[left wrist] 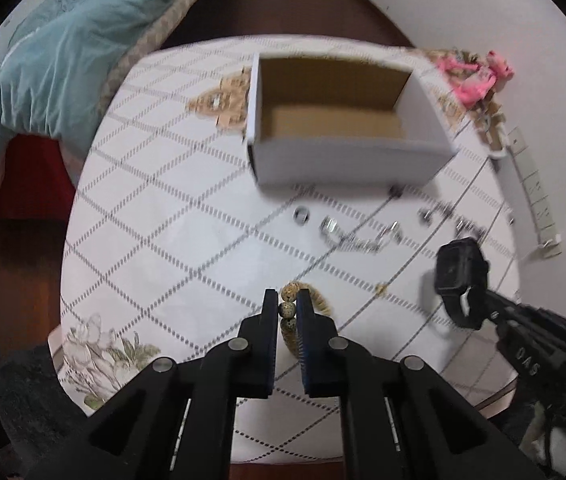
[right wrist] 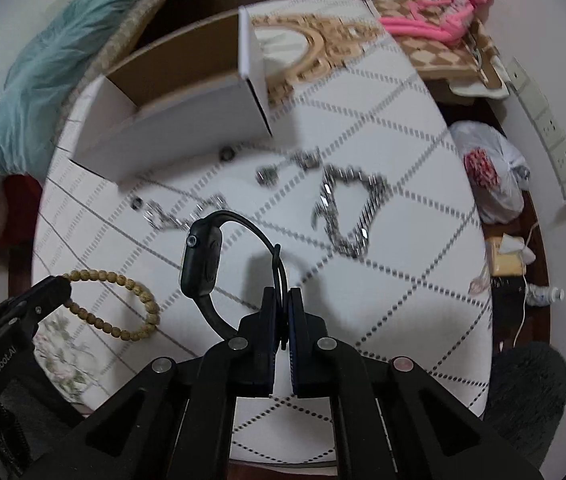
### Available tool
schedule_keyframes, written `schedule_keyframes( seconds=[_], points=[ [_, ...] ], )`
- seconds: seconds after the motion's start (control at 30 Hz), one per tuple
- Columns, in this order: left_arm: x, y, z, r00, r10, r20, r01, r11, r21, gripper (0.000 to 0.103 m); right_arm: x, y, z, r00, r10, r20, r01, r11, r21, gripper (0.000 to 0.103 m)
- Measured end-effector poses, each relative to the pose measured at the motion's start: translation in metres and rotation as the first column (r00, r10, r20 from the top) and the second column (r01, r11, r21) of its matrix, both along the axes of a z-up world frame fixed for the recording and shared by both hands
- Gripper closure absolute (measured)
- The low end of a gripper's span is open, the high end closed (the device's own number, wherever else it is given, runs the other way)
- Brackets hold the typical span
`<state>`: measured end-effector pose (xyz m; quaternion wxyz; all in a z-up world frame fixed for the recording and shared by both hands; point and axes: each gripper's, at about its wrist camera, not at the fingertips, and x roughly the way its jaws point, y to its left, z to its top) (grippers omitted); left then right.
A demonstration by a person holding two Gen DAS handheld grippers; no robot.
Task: Organize jewelry
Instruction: 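Lower the bead bracelet and smartwatch into the white box while both tools open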
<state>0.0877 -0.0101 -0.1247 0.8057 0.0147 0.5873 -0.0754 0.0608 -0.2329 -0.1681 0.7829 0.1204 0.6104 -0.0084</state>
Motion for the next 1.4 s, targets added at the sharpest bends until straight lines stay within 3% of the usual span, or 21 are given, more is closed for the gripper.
schedule_keyframes(
  seconds=[0.33,0.5,0.8,1.03,1.1,1.13,1.17,1.2,1.23,1.3,1.37,1.4],
  points=[
    [0.072,-0.011,0.061,0.993,-0.021,0.115,0.034,0.993,-0.115,0.097,0.056,0.004,0.056,0.994,0.013,0.110,-0.020,0.998,0.064,0.098],
    [0.112,-0.008,0.075,0.991,-0.008,0.130,0.031,0.985,-0.172,0.097,0.101,0.001,0.069,0.990,0.005,0.140,-0.016,0.997,0.077,0.098],
    [0.177,-0.014,0.040,0.999,-0.014,0.042,0.022,0.983,-0.182,0.096,0.169,0.009,0.033,0.998,0.046,0.053,-0.049,0.998,0.047,0.098],
    [0.202,-0.014,0.015,1.000,0.014,0.024,-0.012,0.998,-0.068,0.091,0.200,0.018,0.011,0.997,0.079,0.000,-0.079,0.997,0.010,0.093],
    [0.207,-0.011,0.010,0.999,0.032,0.020,-0.031,0.999,-0.029,0.083,0.204,0.019,0.009,0.997,0.079,-0.005,-0.079,0.997,0.016,0.086],
    [0.207,-0.009,0.009,0.999,0.039,0.030,-0.039,0.999,-0.014,0.070,0.204,0.020,0.011,0.997,0.081,0.002,-0.081,0.997,0.007,0.082],
    [0.206,-0.006,0.009,0.998,0.049,0.040,-0.049,0.999,-0.003,0.046,0.203,0.021,0.013,0.996,0.087,0.012,-0.087,0.996,-0.003,0.070],
    [0.205,-0.002,0.010,0.997,0.060,0.056,-0.060,0.998,0.008,0.033,0.203,0.023,0.016,0.995,0.094,0.025,-0.094,0.996,-0.005,0.055],
    [0.204,0.001,0.011,0.995,0.066,0.075,-0.067,0.998,0.016,0.021,0.202,0.024,0.019,0.994,0.100,0.031,-0.100,0.995,-0.003,0.049],
    [0.200,0.004,0.014,0.992,0.071,0.101,-0.075,0.997,0.037,0.020,0.198,0.027,0.026,0.993,0.107,0.048,-0.106,0.994,-0.018,0.032],
    [0.196,0.009,0.015,0.991,0.083,0.106,-0.090,0.994,0.054,0.002,0.193,0.030,0.032,0.992,0.112,0.064,-0.109,0.993,-0.052,0.025],
    [0.192,0.012,0.015,0.990,0.090,0.110,-0.097,0.994,0.055,0.000,0.191,0.031,0.034,0.991,0.113,0.069,-0.109,0.992,-0.058,0.021]
  ],
)
